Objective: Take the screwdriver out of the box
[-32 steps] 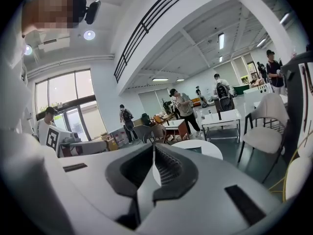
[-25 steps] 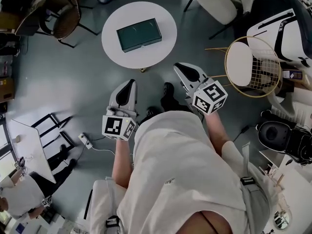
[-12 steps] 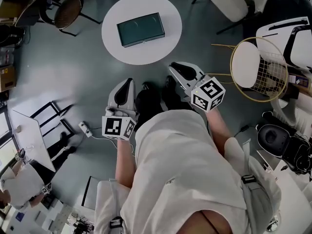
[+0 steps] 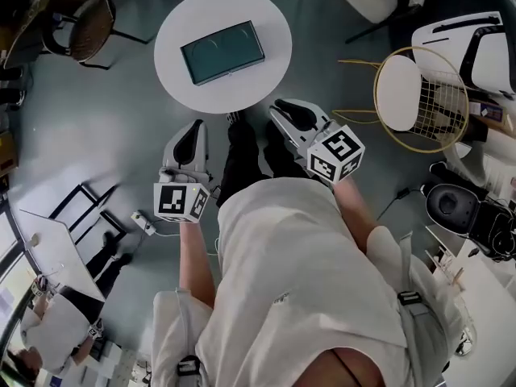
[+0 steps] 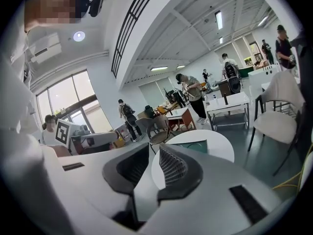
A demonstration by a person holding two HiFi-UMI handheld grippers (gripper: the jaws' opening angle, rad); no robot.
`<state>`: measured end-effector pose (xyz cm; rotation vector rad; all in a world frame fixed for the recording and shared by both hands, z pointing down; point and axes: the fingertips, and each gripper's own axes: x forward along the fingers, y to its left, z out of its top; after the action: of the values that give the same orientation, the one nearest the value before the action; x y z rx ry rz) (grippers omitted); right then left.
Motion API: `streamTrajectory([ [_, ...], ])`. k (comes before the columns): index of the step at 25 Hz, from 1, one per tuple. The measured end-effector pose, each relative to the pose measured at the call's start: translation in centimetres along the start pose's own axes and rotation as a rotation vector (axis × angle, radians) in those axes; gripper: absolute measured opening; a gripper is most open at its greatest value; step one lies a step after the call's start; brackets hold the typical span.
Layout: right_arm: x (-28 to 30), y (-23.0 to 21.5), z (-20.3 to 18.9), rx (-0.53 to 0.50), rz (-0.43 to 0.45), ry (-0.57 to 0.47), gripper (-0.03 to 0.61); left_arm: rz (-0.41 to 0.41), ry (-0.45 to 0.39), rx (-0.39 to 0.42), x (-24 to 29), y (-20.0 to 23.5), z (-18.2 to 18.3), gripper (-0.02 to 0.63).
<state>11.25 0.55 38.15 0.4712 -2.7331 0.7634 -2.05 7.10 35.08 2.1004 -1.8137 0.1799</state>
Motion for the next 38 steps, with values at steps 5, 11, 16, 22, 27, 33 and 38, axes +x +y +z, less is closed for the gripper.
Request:
streamTrajectory([
  [5, 2.6, -0.1, 1.4, -0.001, -0.051, -0.002, 0.075, -0.085, 0.009, 0.069, 3.2, 2.9, 1.8, 0.011],
  [11, 6.4, 0.3, 3.2, -0.027, -0.118, -0.008, 0.084, -0.191, 0.034, 0.113, 6.2, 7.0, 2.2, 0.011],
  [16, 8.7, -0.5, 2.8, -0.035, -0.177, 0.012, 0.091, -0.342, 0.09, 0.234, 9.6, 8.3, 1.4, 0.011],
  [22, 10.3, -2.2, 1.2, -0.004, -0.216, 0.043, 0.092, -0.459, 0.167, 0.302, 13.8, 8.7, -0.6, 0.011],
  [27, 11.5, -2.7, -0.1, -0.002, -0.216, 0.088, 0.092, -0.48, 0.235, 0.326, 16.8, 8.7, -3.5, 0.011],
  [33, 13.5, -4.0, -1.1, -0.022, -0.216, 0.125, 0.092, -0.509, 0.306, 0.372, 20.4, 8.8, -6.8, 0.011],
  [38, 14.4, -5.1, -2.4, -0.017, -0.216, 0.162, 0.092, -0.492, 0.366, 0.409, 23.4, 9.9, -9.0, 0.011],
])
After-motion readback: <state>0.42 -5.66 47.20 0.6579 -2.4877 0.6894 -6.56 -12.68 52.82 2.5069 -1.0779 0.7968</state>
